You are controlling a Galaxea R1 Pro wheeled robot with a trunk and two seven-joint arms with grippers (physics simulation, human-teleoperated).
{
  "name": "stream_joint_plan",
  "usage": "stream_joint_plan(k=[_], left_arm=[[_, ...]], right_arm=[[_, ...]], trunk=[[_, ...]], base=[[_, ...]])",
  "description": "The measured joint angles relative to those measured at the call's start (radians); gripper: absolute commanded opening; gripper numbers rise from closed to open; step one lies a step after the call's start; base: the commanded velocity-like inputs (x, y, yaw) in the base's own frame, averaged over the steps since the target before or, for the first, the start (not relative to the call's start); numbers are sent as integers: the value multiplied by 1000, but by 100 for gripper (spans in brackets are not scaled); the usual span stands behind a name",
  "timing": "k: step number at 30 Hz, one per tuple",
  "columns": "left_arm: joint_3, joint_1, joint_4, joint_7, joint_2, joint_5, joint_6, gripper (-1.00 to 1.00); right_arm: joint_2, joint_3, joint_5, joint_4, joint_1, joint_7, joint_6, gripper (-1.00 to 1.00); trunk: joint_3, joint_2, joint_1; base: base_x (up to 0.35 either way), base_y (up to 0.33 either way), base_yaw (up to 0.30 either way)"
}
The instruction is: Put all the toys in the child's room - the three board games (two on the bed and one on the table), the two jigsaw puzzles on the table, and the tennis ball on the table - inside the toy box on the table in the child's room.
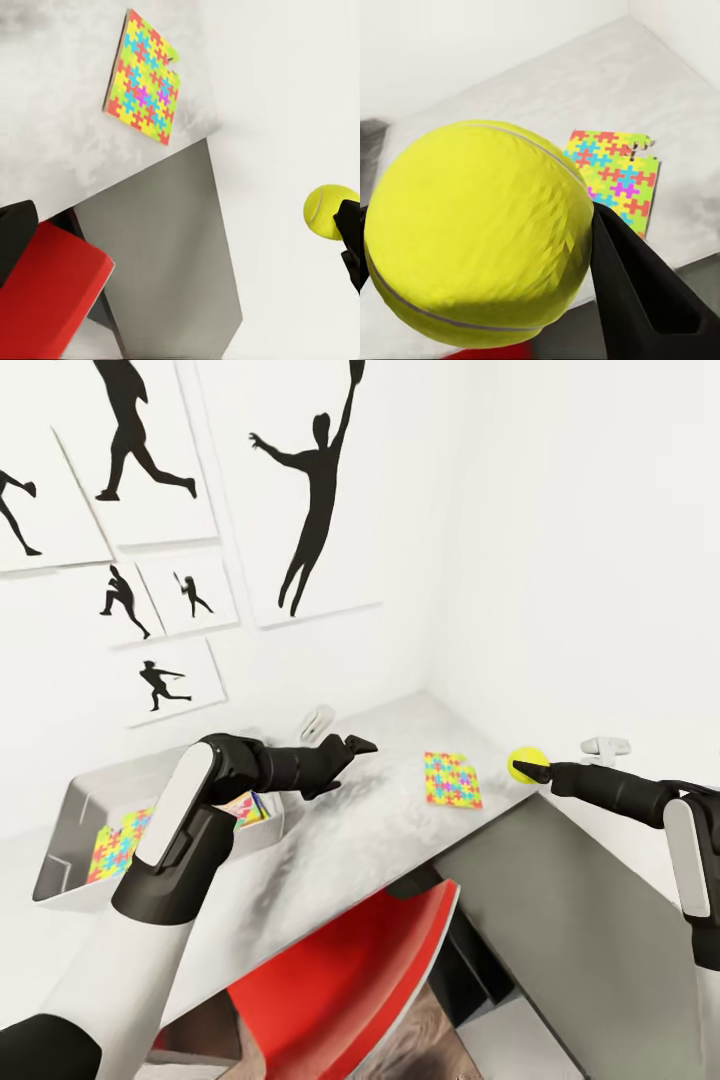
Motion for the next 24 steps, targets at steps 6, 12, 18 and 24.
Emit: stream_joint_plan(k=[6,12,18,24], left_arm=[[0,2,0,-30,1,0,1,100],[69,3,0,-38,-5,4,0,100],[96,5,0,-39,-10,5,1,100],[102,6,0,-37,-7,6,0,100]], right_arm=[[0,0,0,0,0,1,-1,-100],[1,1,0,0,1,0,-1,-100],[3,6,0,-1,4,0,-3,-100],[6,8,0,-1,6,0,-4,-100]], trunk=[[10,0,0],[19,0,0],[29,0,0],[38,0,0]], base=[[-221,142,0],[-40,27,0],[-5,3,0],[0,0,0]])
